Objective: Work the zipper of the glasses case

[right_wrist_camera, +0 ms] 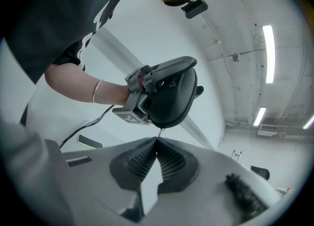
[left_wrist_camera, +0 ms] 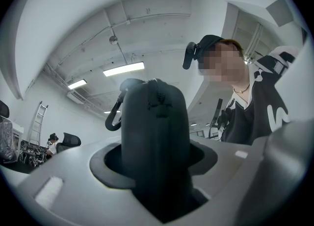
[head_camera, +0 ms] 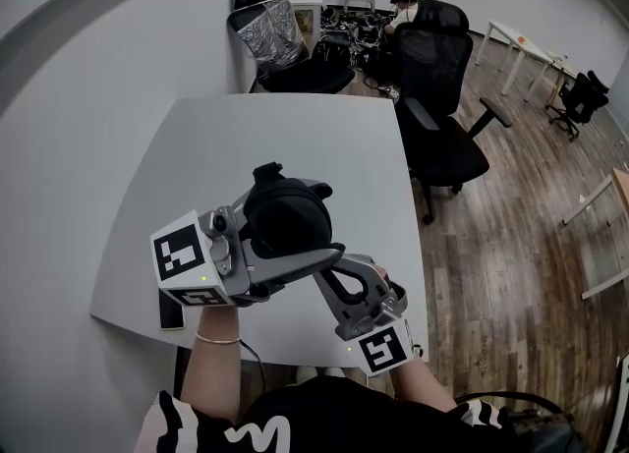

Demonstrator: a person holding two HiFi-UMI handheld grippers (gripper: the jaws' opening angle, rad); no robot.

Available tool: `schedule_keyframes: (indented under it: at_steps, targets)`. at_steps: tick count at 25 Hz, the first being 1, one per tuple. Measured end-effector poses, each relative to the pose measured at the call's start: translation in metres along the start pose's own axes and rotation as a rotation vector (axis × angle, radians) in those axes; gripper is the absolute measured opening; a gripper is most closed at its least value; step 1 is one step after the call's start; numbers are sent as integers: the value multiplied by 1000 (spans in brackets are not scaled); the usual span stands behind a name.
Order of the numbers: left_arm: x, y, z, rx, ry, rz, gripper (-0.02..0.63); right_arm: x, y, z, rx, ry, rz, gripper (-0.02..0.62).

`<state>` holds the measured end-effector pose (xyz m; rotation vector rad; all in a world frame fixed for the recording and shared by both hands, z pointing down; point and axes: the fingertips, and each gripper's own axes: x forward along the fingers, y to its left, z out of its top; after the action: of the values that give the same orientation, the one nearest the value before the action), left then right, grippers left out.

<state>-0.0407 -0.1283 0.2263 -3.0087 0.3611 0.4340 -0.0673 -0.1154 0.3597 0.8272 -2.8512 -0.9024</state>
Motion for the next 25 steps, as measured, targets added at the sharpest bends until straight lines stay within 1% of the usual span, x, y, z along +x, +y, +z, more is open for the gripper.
schedule_keyframes:
  at_steps: [4,6,8,11,14,16,18,20,22,24,25]
  targets:
    - [-6,4,-3,0,-1,37,276,3,3,-2,5,-4,5,6]
    - [-15,11,-4,16,-1,101,276,3,6,-4,14,2,7,6]
    - [-25,22,-7,67,23,205,275,2,7,-10,12,31,9,6]
    - [-43,38,-11,170,69,374,276,-2,0,-16,-2,58,-29,6]
    - [-62,50,-8,245,40,574,275,-6,-23,-11,43,58,-107,6]
    - [-75,54,-14,257,20,699,275,-7,-39,-8,119,72,-175,6]
    - [-84,57,-32,233,38,795,275,-6,-52,-6,207,78,-233,6]
    - [-85,53,-54,222,69,841,275,-6,-60,-5,275,75,-268,6]
    - [-80,45,-73,252,107,844,275,-8,-64,-4,321,69,-287,6]
    - [-77,40,-87,280,146,847,275,-10,-65,-4,332,72,-296,6]
    - [-78,39,-92,280,158,855,275,-10,-64,-4,330,79,-298,6]
